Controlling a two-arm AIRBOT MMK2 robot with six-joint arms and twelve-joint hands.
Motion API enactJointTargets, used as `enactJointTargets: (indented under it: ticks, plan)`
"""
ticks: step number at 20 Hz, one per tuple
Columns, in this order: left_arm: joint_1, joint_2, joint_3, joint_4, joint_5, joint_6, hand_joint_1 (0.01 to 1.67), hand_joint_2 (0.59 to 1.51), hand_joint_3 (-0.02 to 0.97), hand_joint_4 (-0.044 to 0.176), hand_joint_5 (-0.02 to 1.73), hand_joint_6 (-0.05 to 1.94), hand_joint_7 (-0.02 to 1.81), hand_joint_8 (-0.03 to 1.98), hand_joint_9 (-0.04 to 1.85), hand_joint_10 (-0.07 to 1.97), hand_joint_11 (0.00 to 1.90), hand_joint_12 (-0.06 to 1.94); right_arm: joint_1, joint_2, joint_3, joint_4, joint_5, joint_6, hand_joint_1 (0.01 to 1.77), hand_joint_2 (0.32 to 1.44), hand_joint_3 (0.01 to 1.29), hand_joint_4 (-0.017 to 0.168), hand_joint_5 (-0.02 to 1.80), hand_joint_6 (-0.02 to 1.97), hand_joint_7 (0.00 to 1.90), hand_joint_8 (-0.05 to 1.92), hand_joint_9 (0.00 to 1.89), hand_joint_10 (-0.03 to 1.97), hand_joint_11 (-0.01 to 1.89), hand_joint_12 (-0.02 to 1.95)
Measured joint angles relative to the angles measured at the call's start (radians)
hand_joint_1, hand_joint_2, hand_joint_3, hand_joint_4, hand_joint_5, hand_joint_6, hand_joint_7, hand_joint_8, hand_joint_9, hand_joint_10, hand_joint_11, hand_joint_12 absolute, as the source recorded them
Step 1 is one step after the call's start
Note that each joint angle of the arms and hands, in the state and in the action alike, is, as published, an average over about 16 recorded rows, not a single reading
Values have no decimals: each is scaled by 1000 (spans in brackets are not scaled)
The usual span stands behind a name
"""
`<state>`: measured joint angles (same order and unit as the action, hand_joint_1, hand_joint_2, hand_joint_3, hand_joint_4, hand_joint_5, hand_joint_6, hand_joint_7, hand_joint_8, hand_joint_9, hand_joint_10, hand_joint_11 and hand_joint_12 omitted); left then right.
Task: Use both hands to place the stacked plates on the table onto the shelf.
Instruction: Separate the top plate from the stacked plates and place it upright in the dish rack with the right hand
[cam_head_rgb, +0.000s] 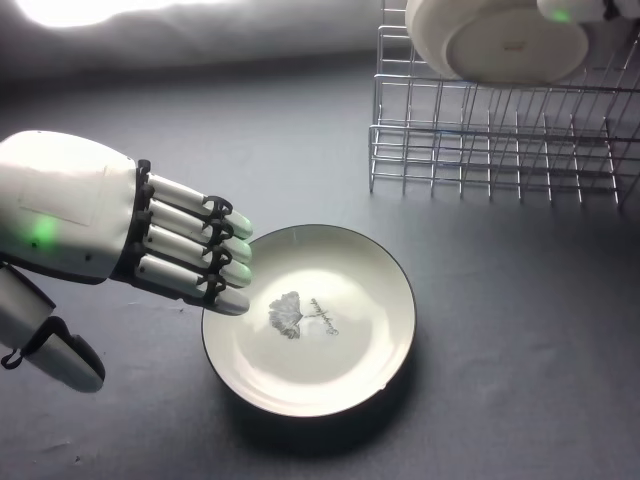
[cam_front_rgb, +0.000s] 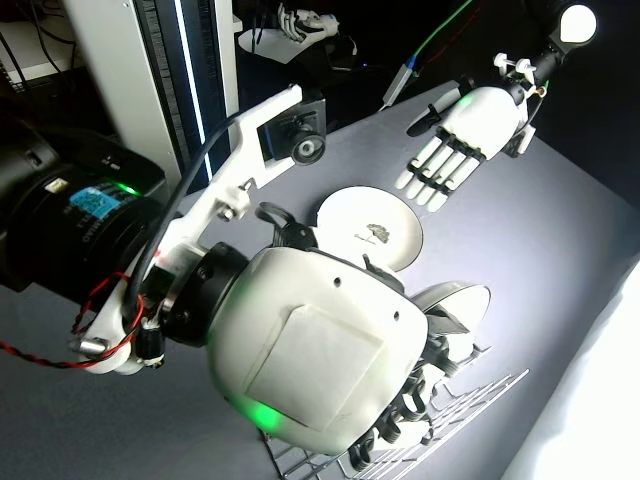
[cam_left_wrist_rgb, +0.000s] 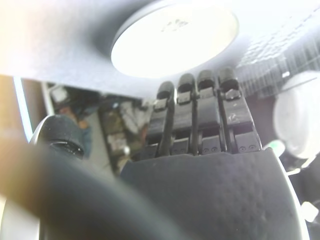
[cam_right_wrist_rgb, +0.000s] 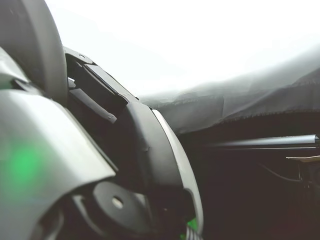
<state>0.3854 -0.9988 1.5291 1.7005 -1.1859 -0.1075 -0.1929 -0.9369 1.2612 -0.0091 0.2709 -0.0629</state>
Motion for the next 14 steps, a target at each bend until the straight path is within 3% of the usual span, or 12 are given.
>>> enactJointTargets:
  ticks: [6, 14]
  plan:
    - [25, -42, 21, 1, -25, 30, 22, 1211, 9, 1, 111, 8, 130, 12, 101, 9, 24, 167, -43, 0, 22, -1, 30, -16, 1274, 1094, 13, -6, 818, 1098, 965, 994, 861, 1178, 536, 1606]
    - [59, -85, 41, 3, 4, 47, 22, 1211, 9, 1, 115, 7, 125, 11, 98, 9, 20, 167, -101, -1, 49, -10, 50, -37, 1313, 1095, 13, -9, 813, 1099, 967, 976, 858, 1243, 540, 1617]
